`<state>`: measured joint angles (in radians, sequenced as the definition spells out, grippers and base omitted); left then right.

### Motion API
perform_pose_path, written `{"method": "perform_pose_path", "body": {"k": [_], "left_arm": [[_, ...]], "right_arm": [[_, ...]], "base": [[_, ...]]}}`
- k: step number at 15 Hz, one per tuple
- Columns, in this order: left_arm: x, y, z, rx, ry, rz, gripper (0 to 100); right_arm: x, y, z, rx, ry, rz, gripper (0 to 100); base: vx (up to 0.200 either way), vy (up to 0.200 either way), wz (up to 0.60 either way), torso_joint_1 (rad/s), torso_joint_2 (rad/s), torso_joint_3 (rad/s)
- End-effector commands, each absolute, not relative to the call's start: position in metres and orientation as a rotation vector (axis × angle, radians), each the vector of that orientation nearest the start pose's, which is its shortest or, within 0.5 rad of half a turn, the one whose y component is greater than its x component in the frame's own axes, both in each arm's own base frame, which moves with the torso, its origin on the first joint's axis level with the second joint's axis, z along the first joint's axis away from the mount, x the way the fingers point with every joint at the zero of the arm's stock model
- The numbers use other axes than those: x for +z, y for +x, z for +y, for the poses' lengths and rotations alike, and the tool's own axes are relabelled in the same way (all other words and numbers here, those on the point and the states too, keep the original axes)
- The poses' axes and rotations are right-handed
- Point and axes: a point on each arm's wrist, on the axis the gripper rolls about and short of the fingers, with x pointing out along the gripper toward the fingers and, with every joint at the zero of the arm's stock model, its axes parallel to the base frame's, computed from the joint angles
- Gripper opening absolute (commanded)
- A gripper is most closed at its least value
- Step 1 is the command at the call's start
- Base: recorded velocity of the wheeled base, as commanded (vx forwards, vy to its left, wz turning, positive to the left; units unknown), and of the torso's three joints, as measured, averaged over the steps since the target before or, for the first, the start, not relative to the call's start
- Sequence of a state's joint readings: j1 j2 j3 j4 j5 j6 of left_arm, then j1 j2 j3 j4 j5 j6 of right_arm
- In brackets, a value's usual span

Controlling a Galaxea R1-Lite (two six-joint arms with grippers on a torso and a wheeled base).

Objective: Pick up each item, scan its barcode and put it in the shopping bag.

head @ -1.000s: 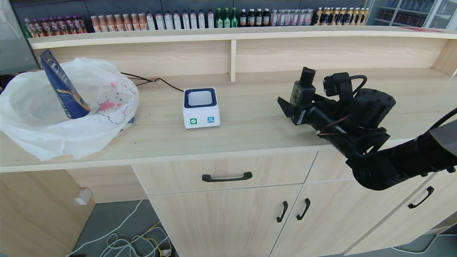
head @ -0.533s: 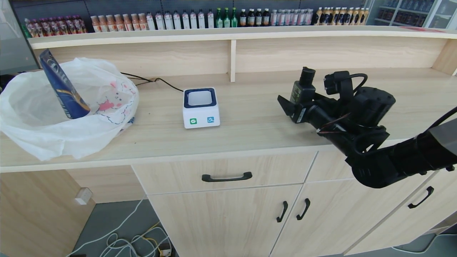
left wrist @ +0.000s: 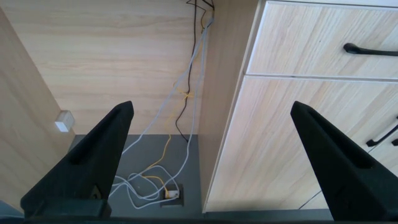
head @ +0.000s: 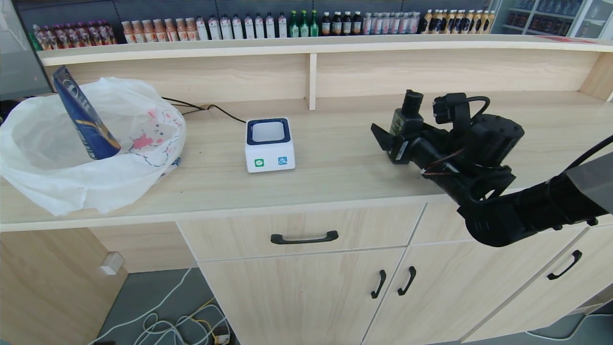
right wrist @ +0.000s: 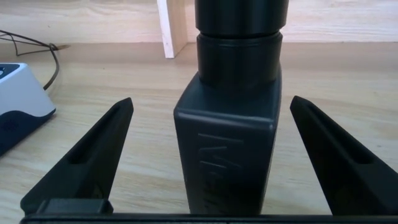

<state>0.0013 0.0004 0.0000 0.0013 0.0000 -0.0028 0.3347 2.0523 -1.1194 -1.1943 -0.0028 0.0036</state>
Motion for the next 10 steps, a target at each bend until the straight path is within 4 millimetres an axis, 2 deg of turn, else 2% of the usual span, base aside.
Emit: {"method": "perform_pose_path", "body": {"k": [1,4,10], "left_arm": [[0.0753,-0.0228,0.0,0.002,-0.003,0.002,100],[0.0753,-0.0228,0.0,0.002,-0.003,0.002,100],[0.0753,-0.0228,0.0,0.002,-0.003,0.002,100]], "right_arm": [[0.1919,0.3837,0.1339,0.332,0.047,-0.248,100],[0.1878,0.386,0.1348,0.333,0.046,-0.241,100],[0.1955,0.392,0.1362,0.331,0.05,-0.265,100]], "base": [[0.0,0.0,0.0,0.0,0.0,0.0],[0.0,0.0,0.0,0.0,0.0,0.0],[0.0,0.0,0.0,0.0,0.0,0.0]]}}
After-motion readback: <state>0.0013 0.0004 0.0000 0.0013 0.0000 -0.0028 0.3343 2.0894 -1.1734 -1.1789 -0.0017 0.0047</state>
